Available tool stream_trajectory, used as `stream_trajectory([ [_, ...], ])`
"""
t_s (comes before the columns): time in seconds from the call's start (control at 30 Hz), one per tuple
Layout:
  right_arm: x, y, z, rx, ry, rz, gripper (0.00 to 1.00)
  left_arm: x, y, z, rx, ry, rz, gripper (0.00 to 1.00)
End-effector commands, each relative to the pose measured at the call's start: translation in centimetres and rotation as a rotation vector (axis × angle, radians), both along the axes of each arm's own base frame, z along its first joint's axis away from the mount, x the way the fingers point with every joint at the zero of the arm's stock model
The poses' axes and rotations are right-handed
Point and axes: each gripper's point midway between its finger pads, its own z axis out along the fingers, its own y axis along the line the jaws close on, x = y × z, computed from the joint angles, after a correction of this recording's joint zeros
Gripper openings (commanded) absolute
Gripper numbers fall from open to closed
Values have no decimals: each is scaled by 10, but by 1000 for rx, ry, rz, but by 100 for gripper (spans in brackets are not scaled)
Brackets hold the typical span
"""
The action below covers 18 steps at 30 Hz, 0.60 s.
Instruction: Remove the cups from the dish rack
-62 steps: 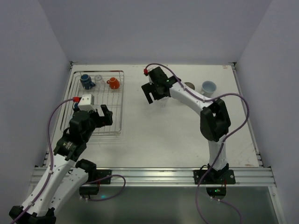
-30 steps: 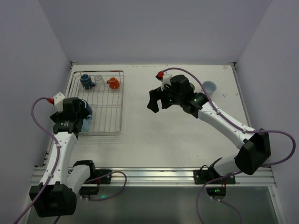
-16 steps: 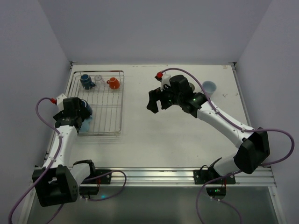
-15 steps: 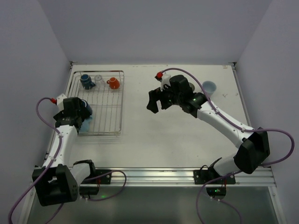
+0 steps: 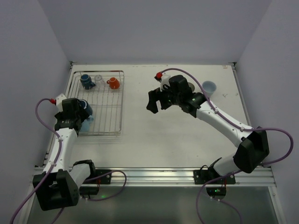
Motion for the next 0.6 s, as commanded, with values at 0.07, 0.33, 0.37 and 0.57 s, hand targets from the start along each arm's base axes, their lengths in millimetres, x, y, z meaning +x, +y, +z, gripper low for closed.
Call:
stream_trajectory([
  [0.07,2,9,15,45,-18,22,92,6,-8,19,-11,-70,-66,10],
  [0.33,-9,13,35,148,-42,39,92,0,-34,75,-67,-236,-180,0],
  [0.37,-8,15,40,170,-61,37,92,0,-37,79,-76,-249,-193,0],
  [0.57,-24,16,70,335,-144,67,93,0,-76,116,-195,-379,-347,0],
])
